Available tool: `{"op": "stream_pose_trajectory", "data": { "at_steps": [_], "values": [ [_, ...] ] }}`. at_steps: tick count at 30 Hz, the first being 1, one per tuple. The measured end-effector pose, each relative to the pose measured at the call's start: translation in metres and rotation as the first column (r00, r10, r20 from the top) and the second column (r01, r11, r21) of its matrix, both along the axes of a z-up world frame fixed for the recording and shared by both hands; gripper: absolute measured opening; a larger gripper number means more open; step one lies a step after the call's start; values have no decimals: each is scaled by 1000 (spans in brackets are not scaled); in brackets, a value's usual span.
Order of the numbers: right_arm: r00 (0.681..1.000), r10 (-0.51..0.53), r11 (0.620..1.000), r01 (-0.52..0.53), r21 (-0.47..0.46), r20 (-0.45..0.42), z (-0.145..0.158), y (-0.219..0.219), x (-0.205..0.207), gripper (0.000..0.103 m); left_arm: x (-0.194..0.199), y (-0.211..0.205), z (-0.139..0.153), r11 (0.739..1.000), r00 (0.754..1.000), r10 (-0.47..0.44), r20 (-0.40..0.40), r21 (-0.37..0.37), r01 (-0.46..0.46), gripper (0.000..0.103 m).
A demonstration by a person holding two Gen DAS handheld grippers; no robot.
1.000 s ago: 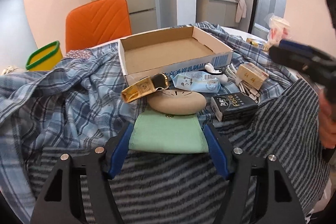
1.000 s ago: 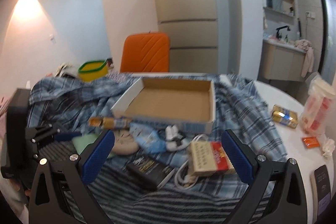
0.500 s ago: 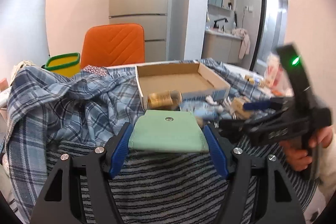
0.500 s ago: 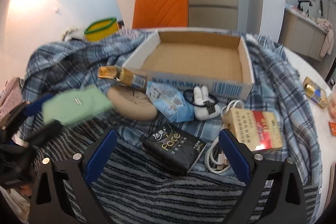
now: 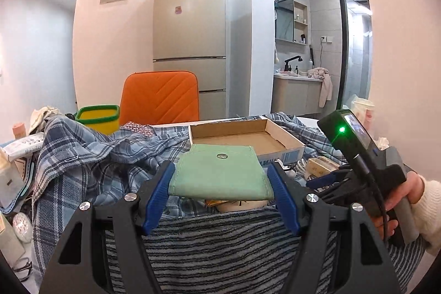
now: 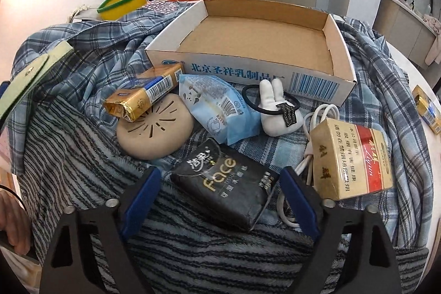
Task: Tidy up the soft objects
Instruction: 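Carry the green pouch into the box with the left gripper while the right gripper grasps the black face pack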
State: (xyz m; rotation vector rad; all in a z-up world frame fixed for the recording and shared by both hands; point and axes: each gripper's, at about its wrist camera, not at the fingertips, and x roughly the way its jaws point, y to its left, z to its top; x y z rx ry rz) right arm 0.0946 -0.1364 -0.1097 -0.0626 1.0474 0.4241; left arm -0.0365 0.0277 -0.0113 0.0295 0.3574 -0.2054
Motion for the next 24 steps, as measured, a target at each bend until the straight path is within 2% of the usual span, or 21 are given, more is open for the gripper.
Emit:
{"op": "stream_pose_trajectory", "data": {
  "at_steps": [7, 14, 18, 22, 24],
  "values": [
    [1000, -12, 1000, 12, -1, 11, 3, -3, -1, 79, -2, 2, 3, 1000, 1000, 20, 7, -17, -20, 68],
    [988, 17, 998, -26, 60, 153, 27, -9, -20, 78, -5, -1, 12, 999, 999, 28, 27, -26, -27, 68],
    [955, 20, 996, -45, 76, 296, 48, -12, -40, 78, -7, -1, 16, 999, 997, 42, 72, -38, -39, 68],
    [891, -2, 997, -31, 64, 455, 70, -13, -62, 78, -13, 1, 22, 997, 987, 19, 162, -73, -7, 68],
    [856, -31, 997, -7, 72, 516, 83, -16, -68, 78, -15, -2, 24, 998, 975, 36, 220, -52, -25, 68]
  ]
}}
